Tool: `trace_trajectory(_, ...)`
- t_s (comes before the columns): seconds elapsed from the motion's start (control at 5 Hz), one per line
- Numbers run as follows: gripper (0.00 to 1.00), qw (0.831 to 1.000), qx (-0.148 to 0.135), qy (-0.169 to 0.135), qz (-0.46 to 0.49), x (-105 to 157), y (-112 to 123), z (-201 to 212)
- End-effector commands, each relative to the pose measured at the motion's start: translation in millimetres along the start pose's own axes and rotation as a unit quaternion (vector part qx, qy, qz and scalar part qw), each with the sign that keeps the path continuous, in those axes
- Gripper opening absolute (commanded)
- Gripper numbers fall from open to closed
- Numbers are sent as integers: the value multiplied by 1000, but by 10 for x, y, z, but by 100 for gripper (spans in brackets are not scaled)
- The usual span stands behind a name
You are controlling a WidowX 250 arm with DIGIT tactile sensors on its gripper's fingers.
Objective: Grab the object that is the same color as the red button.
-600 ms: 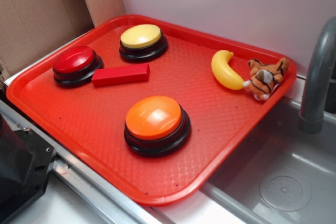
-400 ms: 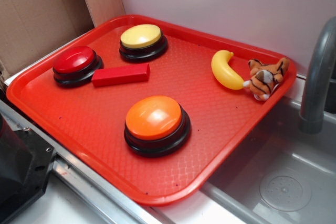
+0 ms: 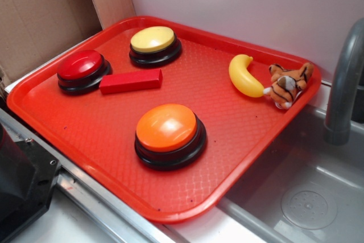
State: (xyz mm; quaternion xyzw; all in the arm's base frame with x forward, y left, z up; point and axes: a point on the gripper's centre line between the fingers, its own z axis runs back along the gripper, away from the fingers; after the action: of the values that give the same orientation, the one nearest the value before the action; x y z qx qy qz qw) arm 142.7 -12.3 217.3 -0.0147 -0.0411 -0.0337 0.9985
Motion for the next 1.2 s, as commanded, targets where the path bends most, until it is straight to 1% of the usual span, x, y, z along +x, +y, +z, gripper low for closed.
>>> trace_trajectory(0.0, 100, 995, 43, -80, -49, 416, 223, -474)
trace_trajectory(0.2, 100, 984, 82, -113, -114, 616, 366, -829)
trace_trajectory(0.4, 100, 970, 114, -122, -179, 777, 462, -1178)
trace_trajectory(0.6, 100, 968, 123, -100, -196, 868, 607, -1494)
trace_trajectory(0.8, 100, 969, 102, -78, -213, 904, 665, -1753)
trace_trajectory(1.0, 100, 973, 84, -56, -208, 899, 720, -1948)
